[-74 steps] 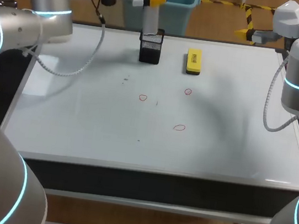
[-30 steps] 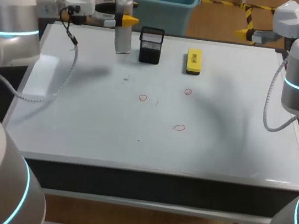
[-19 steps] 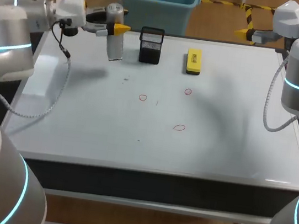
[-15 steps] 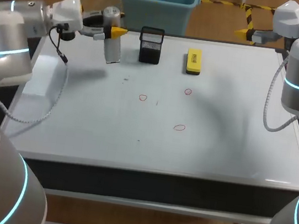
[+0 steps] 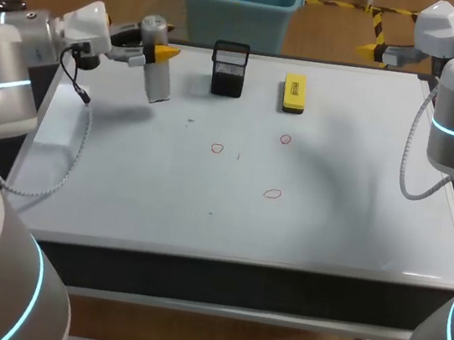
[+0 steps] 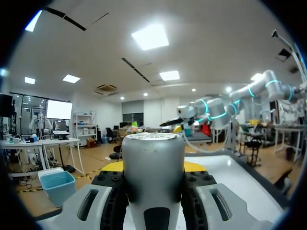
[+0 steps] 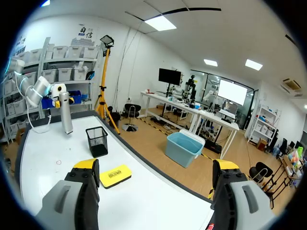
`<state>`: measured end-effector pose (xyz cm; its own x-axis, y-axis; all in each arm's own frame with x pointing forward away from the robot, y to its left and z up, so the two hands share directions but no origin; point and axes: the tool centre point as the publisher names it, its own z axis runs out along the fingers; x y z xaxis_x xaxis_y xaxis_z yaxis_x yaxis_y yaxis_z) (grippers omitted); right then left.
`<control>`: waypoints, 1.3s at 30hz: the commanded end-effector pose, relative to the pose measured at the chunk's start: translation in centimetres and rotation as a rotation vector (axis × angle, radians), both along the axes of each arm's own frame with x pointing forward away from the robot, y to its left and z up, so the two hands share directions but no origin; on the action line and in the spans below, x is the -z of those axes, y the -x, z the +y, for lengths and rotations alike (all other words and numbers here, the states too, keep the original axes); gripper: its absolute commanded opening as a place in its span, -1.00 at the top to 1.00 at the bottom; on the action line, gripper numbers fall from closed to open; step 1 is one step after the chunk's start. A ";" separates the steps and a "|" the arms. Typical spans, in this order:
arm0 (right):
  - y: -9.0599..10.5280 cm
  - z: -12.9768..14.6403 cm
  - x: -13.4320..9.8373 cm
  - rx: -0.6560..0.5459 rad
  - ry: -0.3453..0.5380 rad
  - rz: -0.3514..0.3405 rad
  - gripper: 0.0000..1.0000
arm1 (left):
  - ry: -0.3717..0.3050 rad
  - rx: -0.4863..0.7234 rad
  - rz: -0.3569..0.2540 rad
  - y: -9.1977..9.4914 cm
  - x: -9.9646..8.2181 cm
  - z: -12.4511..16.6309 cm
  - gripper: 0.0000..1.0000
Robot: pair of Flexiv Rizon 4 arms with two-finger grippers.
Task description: Pick up the inspection probe, press it on each red-marked spot on the whiteboard one by one, put down the probe, pick up the eraser, and wipe off all the red marks.
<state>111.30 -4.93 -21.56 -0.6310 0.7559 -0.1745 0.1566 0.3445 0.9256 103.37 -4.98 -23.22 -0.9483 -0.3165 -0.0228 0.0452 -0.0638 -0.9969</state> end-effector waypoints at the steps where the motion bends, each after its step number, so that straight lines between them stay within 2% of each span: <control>1: 0.0 0.0 0.0 -0.001 0.000 0.001 -1.00 | 0.004 -0.011 0.005 0.2 0.0 0.3 1.00; 5: 0.0 0.0 0.0 -0.001 0.000 0.001 -1.00 | 0.017 -0.066 0.045 0.1 0.2 1.0 1.00; 23: 0.0 0.0 0.0 -0.001 0.000 0.001 -1.00 | 0.017 -0.066 0.045 0.1 0.2 1.0 1.00; 25: 0.7 1.9 -0.4 -0.125 0.022 -0.015 -1.00 | 0.017 -0.066 0.045 0.1 0.2 1.0 1.00; 26: 1.1 3.3 -0.6 -0.187 0.071 -0.023 -1.00 | 0.017 -0.066 0.045 0.1 0.2 1.0 1.00; 28: 2.1 6.1 -0.8 -0.319 0.112 -0.031 -1.00 | 0.017 -0.066 0.045 0.1 0.2 1.0 1.00; 33: 2.9 10.4 -0.3 -0.543 0.221 -0.020 -1.00 | 0.017 -0.066 0.045 0.1 0.2 1.0 1.00; 35: 2.7 11.1 0.2 -0.626 0.277 -0.010 -1.00 | 0.017 -0.066 0.045 0.1 0.2 1.0 1.00; 38: 2.5 12.4 1.1 -0.765 0.427 -0.022 -1.00 | 0.017 -0.066 0.045 0.1 0.2 1.0 1.00; 39: 2.4 12.7 1.3 -0.789 0.449 -0.024 -1.00 | 0.017 -0.066 0.045 0.1 0.2 1.0 1.00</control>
